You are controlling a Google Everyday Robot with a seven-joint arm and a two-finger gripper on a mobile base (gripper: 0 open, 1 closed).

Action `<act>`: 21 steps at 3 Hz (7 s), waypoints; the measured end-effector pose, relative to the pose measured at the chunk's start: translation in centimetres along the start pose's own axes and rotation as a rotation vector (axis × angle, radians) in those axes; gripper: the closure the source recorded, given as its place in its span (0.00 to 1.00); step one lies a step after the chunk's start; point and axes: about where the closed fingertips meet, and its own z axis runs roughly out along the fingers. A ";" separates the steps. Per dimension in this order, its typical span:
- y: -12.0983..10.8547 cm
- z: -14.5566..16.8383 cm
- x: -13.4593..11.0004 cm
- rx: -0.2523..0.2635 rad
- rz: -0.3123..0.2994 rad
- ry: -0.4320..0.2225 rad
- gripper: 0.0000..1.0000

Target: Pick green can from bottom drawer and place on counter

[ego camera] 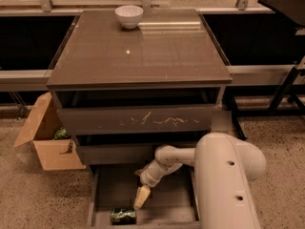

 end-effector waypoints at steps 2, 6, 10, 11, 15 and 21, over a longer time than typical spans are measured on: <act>-3.5 6.2 1.5 -0.003 -0.061 0.088 0.00; -2.3 15.4 0.4 0.054 -0.072 0.210 0.00; -0.3 18.1 2.6 -0.010 -0.035 0.283 0.00; 0.4 18.2 3.4 -0.014 -0.017 0.302 0.00; 1.2 16.9 3.3 -0.008 -0.015 0.288 0.99; 6.9 5.5 0.5 0.283 -0.345 0.118 1.00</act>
Offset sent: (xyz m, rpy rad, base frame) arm 0.0281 0.0437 -0.0984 -0.1384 -0.0864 0.0726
